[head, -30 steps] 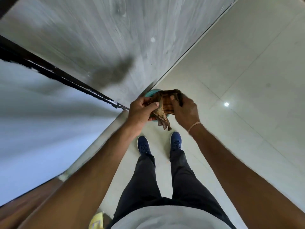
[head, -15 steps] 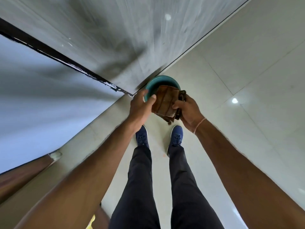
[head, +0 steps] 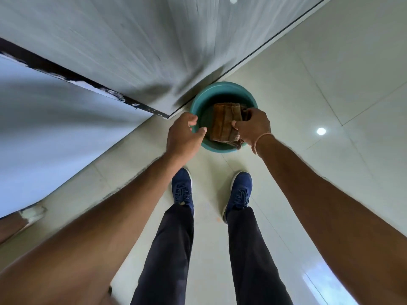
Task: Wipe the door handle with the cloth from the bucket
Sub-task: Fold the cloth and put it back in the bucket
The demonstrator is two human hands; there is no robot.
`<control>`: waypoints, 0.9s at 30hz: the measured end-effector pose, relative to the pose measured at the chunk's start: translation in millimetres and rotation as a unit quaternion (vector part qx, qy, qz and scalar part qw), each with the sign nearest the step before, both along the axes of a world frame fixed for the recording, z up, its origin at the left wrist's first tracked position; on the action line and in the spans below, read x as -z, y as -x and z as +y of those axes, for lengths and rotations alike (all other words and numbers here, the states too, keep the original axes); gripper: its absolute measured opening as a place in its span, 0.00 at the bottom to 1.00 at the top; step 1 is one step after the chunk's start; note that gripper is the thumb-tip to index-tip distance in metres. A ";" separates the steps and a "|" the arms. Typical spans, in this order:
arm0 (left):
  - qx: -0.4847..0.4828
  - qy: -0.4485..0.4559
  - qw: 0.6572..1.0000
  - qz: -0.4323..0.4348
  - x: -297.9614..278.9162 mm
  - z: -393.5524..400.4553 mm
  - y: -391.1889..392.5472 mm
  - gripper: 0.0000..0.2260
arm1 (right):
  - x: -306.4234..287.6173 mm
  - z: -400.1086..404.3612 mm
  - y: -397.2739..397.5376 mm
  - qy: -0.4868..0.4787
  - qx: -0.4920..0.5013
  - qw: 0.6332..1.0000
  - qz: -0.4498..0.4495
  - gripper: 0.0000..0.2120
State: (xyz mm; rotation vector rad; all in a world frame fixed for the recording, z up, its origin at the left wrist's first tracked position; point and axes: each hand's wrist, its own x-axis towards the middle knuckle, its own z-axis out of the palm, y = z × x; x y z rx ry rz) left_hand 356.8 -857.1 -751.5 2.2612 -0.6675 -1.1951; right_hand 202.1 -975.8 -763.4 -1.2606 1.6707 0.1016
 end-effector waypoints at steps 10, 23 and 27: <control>0.287 0.082 0.936 -0.188 148.0 15.7 -10.6 0.30 | 196.5 -23.5 -32.3 0.026 -0.123 0.990 0.060 0.19; 0.280 0.062 0.943 -0.168 175.6 20.7 -2.8 0.30 | 264.9 -39.5 -33.3 0.035 -0.138 0.981 0.132 0.18; 0.272 0.043 0.949 -0.152 147.3 8.7 0.4 0.30 | 213.0 -33.8 -22.4 0.053 -0.173 0.978 0.102 0.19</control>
